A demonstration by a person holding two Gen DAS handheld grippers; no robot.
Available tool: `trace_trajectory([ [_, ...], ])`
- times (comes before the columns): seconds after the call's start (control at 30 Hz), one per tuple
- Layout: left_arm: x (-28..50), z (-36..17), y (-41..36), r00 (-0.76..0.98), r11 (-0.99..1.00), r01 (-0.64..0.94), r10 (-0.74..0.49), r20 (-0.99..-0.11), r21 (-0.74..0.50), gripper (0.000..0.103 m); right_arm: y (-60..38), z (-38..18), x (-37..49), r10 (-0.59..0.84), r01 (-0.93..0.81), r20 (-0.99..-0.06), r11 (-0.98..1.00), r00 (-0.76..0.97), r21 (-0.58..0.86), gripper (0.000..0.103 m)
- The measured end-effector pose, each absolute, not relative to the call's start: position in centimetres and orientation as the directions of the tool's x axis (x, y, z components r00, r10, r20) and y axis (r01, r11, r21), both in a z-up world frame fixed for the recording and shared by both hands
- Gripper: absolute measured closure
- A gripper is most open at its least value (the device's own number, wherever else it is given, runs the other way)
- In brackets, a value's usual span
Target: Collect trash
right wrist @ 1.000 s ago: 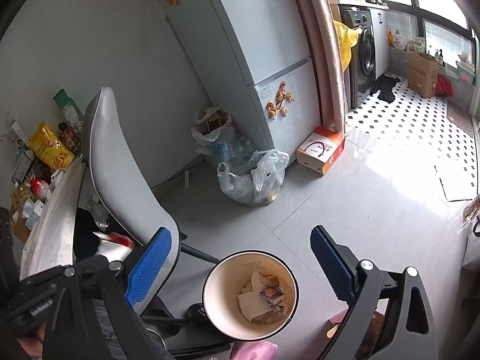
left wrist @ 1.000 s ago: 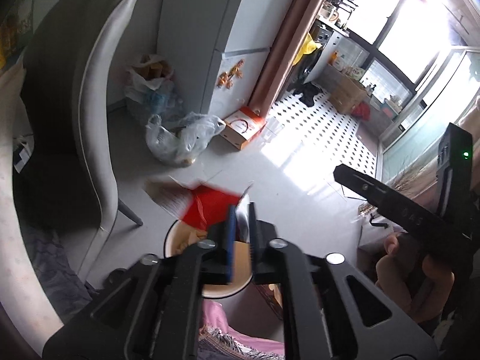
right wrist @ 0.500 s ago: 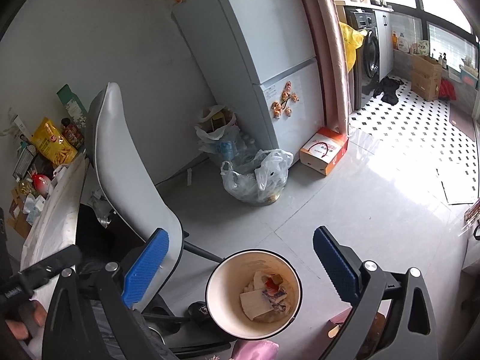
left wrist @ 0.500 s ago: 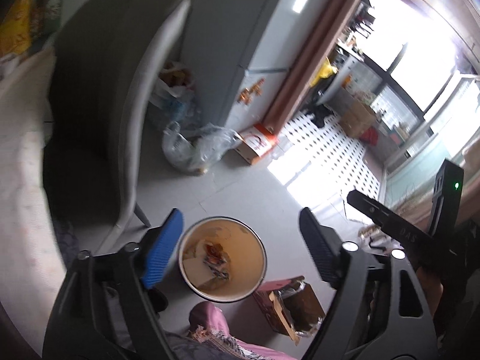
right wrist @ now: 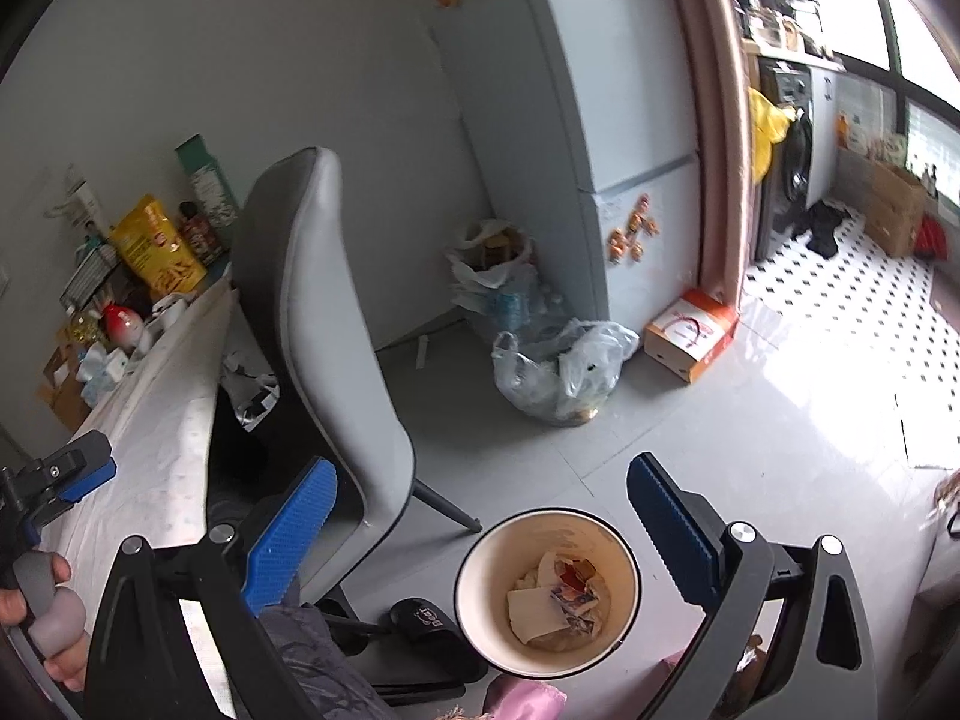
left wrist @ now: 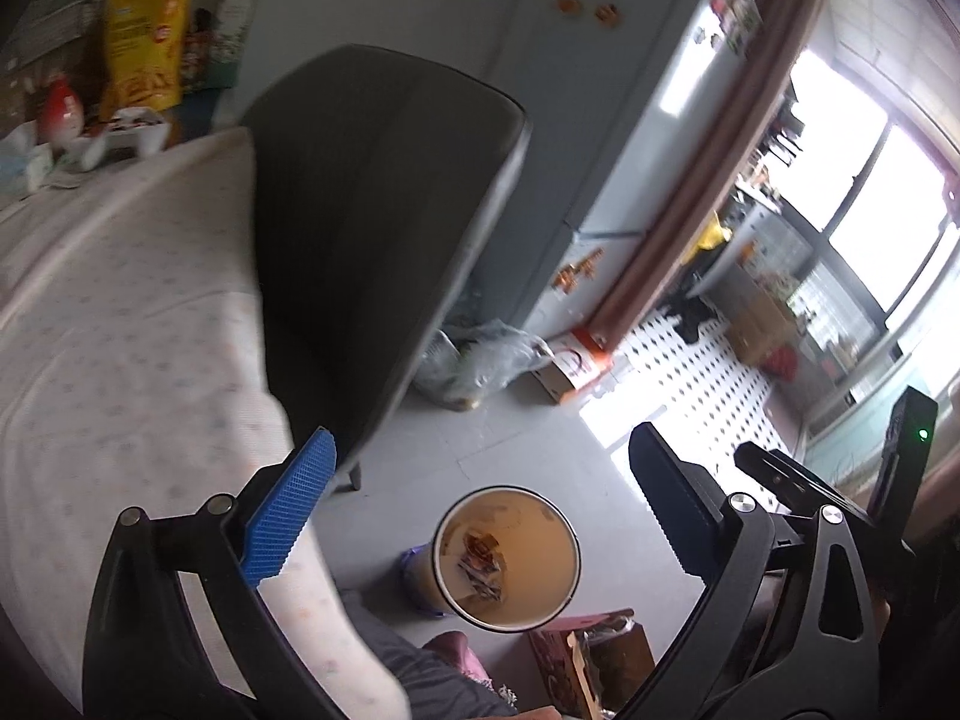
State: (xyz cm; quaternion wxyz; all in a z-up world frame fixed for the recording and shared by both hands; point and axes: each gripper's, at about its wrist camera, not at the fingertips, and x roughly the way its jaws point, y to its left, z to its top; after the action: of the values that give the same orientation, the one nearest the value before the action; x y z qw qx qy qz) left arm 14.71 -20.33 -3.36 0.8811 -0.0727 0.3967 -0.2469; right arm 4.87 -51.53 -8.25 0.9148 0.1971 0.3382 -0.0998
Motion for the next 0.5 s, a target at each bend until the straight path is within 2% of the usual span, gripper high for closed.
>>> trace_trajectory([
  [0.5,12.1,1.0,-11.5,0.683,0.91,0.276,-0.413,-0.603,-0.31,0.006,-43.3,-1.5,4.4,-0.031,0.217,-0.602,0.947,0.798,0.238,0.008],
])
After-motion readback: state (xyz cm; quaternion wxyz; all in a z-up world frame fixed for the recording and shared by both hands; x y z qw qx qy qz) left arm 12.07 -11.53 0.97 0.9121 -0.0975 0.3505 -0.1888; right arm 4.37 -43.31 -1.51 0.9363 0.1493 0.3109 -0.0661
